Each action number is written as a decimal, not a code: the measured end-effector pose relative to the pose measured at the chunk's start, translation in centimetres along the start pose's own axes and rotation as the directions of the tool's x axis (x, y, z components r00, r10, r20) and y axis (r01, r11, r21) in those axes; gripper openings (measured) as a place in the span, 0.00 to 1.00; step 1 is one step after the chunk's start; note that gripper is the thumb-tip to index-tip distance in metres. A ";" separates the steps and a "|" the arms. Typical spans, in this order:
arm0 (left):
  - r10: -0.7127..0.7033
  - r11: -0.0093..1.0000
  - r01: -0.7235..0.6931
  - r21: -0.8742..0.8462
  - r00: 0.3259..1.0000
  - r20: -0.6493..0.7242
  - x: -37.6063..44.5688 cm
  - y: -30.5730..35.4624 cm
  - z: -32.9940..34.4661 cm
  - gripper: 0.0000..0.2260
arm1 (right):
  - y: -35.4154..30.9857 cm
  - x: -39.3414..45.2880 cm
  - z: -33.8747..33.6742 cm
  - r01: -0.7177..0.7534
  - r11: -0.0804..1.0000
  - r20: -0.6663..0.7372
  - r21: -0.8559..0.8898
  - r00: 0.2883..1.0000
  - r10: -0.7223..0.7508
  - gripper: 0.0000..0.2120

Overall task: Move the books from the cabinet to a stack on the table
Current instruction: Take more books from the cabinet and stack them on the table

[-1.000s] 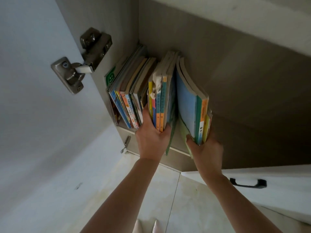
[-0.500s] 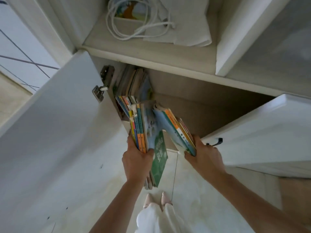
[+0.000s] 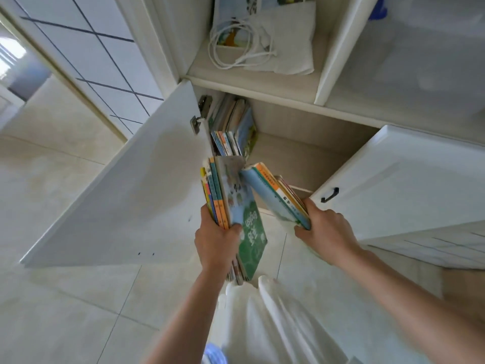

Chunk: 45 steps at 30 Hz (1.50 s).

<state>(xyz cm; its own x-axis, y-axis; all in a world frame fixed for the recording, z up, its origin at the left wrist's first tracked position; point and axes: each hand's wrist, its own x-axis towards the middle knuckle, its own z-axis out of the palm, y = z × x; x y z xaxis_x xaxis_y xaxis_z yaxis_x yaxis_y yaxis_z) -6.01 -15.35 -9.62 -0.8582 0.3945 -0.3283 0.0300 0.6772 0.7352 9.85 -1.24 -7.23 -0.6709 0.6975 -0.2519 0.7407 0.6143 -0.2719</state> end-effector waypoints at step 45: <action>-0.865 0.458 0.108 -0.883 -0.177 -0.470 -66.6 -20.5 1.2 0.19 | -10.8 -47.6 10.4 0.934 -0.084 0.566 0.347 -0.280 -0.775 0.21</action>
<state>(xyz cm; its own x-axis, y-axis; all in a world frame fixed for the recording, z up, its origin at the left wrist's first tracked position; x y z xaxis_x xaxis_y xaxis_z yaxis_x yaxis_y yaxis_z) 51.15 -54.79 -3.52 -0.1145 -0.9474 -0.2988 -0.5312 -0.1958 0.8243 33.41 -44.92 -1.92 -0.4061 -0.8805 -0.2446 -0.7012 0.4719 -0.5344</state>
